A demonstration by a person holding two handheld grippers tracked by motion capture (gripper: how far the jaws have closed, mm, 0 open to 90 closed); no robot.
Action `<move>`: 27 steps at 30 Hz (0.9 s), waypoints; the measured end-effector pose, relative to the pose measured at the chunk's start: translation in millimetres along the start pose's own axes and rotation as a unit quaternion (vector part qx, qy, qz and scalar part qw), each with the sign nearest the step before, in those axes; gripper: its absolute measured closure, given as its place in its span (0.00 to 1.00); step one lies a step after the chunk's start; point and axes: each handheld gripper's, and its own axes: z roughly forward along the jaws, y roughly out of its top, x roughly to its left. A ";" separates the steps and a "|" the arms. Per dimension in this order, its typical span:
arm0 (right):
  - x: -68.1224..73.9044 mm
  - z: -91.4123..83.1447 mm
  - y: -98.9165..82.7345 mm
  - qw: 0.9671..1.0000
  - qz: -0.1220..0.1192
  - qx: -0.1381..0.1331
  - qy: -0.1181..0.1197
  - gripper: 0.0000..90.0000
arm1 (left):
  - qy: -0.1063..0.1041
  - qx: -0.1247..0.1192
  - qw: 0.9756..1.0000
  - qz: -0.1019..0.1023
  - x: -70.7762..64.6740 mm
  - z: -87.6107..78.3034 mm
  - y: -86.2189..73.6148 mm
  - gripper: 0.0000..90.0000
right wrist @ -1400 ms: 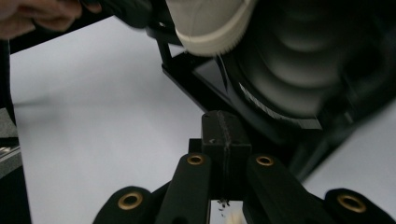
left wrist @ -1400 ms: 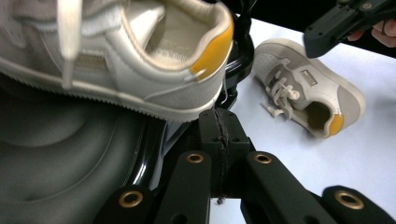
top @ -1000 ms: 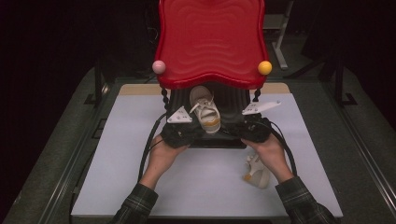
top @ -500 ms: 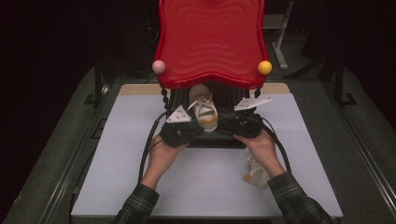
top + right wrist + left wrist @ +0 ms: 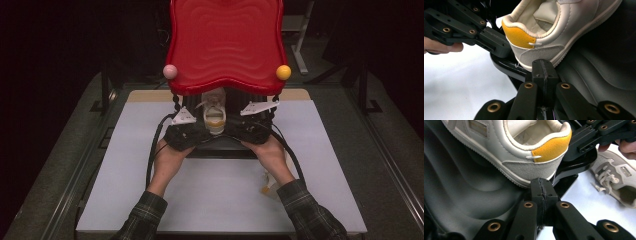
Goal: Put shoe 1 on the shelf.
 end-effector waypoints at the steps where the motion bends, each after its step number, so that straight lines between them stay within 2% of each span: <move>1: -0.1 0.8 0.0 1.000 0.001 -0.001 0.001 1.00 | 0.002 0.000 1.000 0.000 0.5 0.5 -0.2 1.00; 11: -0.6 5.5 0.0 1.000 0.001 0.003 0.002 1.00 | 0.006 0.006 1.000 0.001 2.0 2.3 -0.8 1.00; 16: 2.9 -4.9 0.7 1.000 -0.005 0.001 0.010 1.00 | -0.004 0.013 1.000 0.011 -4.8 -6.3 -1.6 0.99; 18: 4.1 -11.3 0.0 1.000 -0.003 0.000 0.015 1.00 | -0.006 0.019 1.000 0.020 -8.9 -12.1 -2.8 0.97; 21: 4.4 -21.3 -3.0 1.000 -0.007 -0.001 0.023 1.00 | -0.026 0.026 0.999 0.021 -13.5 -19.9 -5.4 0.90; 24: 6.0 -29.1 -5.7 1.000 -0.014 0.008 0.025 1.00 | -0.052 0.031 0.998 0.024 -20.1 -26.9 -11.2 0.76; 25: 6.7 -32.4 -6.9 0.999 -0.020 0.012 0.027 1.00 | -0.056 0.034 0.997 0.028 -22.1 -29.3 -13.7 0.71; 27: 7.6 -37.6 -10.3 0.999 -0.022 0.006 0.027 1.00 | -0.062 0.039 0.997 0.032 -26.1 -32.6 -18.4 0.67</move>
